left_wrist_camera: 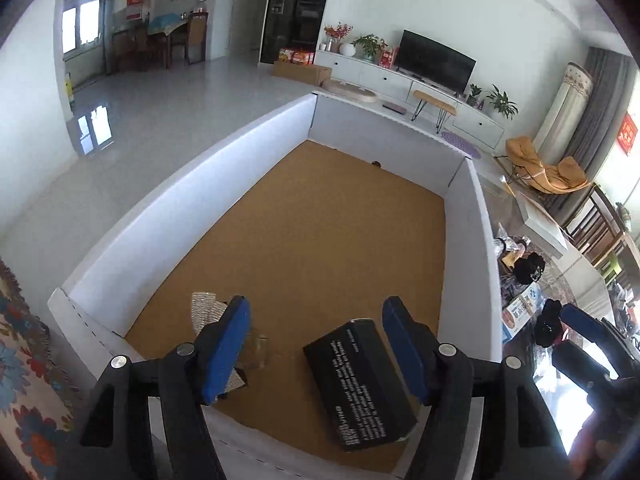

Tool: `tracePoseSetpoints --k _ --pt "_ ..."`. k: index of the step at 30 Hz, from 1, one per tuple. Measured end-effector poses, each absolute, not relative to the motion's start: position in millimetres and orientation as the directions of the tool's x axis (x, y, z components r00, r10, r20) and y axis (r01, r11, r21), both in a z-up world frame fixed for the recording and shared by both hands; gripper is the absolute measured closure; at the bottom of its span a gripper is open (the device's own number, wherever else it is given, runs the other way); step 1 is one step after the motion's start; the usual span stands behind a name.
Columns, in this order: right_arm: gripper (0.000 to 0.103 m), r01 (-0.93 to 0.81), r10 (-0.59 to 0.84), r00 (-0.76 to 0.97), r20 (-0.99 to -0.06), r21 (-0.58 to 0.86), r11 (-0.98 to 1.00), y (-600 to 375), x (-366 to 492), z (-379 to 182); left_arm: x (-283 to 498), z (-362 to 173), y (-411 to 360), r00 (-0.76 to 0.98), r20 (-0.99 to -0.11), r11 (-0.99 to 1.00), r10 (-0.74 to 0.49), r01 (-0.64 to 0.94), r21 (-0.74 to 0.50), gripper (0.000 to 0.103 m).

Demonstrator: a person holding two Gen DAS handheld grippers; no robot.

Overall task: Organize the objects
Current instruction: 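Carry the bow clip and black box into the cardboard bin and release both, then move both open grippers back over the table items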

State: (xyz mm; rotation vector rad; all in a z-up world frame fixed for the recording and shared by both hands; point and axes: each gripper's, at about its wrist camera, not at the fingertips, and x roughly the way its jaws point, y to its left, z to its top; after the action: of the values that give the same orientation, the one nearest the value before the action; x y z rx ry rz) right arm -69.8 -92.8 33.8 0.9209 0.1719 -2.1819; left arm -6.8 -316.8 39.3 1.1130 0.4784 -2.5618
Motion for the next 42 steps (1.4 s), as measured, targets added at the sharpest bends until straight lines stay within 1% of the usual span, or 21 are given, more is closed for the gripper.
tracePoseSetpoints --k 1,3,5,6,7,9,10,12,14,16,19,20,21,25,28,33,42 --pt "0.017 0.666 -0.556 -0.497 -0.666 0.117 -0.737 -71.4 -70.9 29.0 -7.3 46.3 -302.0 -0.672 -0.731 -0.91 -0.121 0.369 -0.188 0.035" --pt "0.017 0.617 -0.479 -0.554 -0.681 0.051 -0.785 -27.7 -70.5 14.9 -6.0 58.5 -265.9 -0.707 -0.705 -0.938 -0.055 0.279 -0.206 0.031" --pt "0.017 0.558 -0.401 -0.592 -0.699 0.004 -0.83 16.4 -73.7 -0.1 -5.7 66.3 -223.9 -0.732 -0.681 -0.96 0.013 0.182 -0.214 0.014" --pt "0.017 0.526 -0.363 -0.602 -0.711 -0.012 -0.85 36.0 -73.1 -9.2 -4.8 68.3 -202.8 -0.743 -0.668 -0.967 0.041 0.139 -0.214 0.009" --pt "0.017 0.497 -0.329 -0.603 -0.727 -0.02 -0.867 53.8 -73.1 -18.8 -3.7 67.1 -181.2 -0.747 -0.661 -0.972 0.066 0.103 -0.212 0.0" --pt "0.017 0.444 -0.274 -0.585 -0.764 -0.018 -0.896 88.3 -74.6 -35.6 -6.6 53.0 -137.9 -0.727 -0.675 -0.976 0.129 0.028 -0.217 0.0" --pt "0.017 0.42 -0.253 -0.571 -0.781 -0.013 -0.907 103.9 -73.5 -43.4 -12.3 40.1 -117.5 -0.696 -0.7 -0.976 0.16 -0.007 -0.216 0.0" --pt "0.017 0.389 -0.222 -0.545 -0.809 -0.009 -0.921 122.9 -74.5 -57.3 -26.5 8.5 -80.9 -0.624 -0.76 -0.979 0.184 -0.048 -0.197 0.0" --pt "0.017 0.368 -0.185 -0.527 -0.83 -0.026 -0.93 134.8 -74.8 -69.2 -38.7 -22.4 -57.1 -0.583 -0.796 -0.986 0.16 -0.061 -0.154 0.0" --pt "0.014 0.351 -0.198 -0.538 -0.82 -0.004 -0.936 143.1 -75.9 -71.5 -45.8 -47.7 -42.2 -0.551 -0.827 -0.993 0.115 -0.067 -0.094 0.0" --pt "0.009 0.339 -0.185 -0.55 -0.814 -0.015 -0.941 146.1 -80.2 -73.9 -55.5 -65.2 -34.0 -0.529 -0.845 -0.996 0.078 -0.076 -0.044 0.0" --pt "0.003 0.335 -0.182 -0.549 -0.816 -0.015 -0.942 147.7 -82.8 -75.6 -59.7 -67.6 -33.7 -0.528 -0.847 -0.997 0.064 -0.074 -0.029 0.0" --pt "0.0 0.329 -0.181 -0.542 -0.82 -0.008 -0.944 149.9 -86.5 -76.9 -63.3 -67.7 -35.0 -0.529 -0.847 -0.997 0.056 -0.075 -0.019 0.0" --pt "0.0 0.318 -0.176 -0.552 -0.815 -0.011 -0.948 151.4 -91.0 -77.1 -78.7 -67.5 -39.7 -0.527 -0.849 -0.996 0.034 -0.083 0.012 0.0" --pt "0.0 0.311 -0.173 -0.559 -0.811 -0.011 -0.95 150.0 -91.8 -78.1 -90.1 -70.4 -42.0 -0.511 -0.859 -0.995 0.039 -0.095 0.012 0.0" --pt "0.0 0.309 -0.173 -0.561 -0.809 -0.011 -0.951 149.5 -94.7 -79.7 -102.4 -71.0 -39.1 -0.535 -0.842 -0.989 0.077 -0.149 0.004 0.0" --pt "0.0 0.308 -0.172 -0.563 -0.809 -0.012 -0.951 149.1 -94.3 -79.8 -106.9 -72.2 -37.4 -0.573 -0.816 -0.991 0.077 -0.137 0.003 0.0"
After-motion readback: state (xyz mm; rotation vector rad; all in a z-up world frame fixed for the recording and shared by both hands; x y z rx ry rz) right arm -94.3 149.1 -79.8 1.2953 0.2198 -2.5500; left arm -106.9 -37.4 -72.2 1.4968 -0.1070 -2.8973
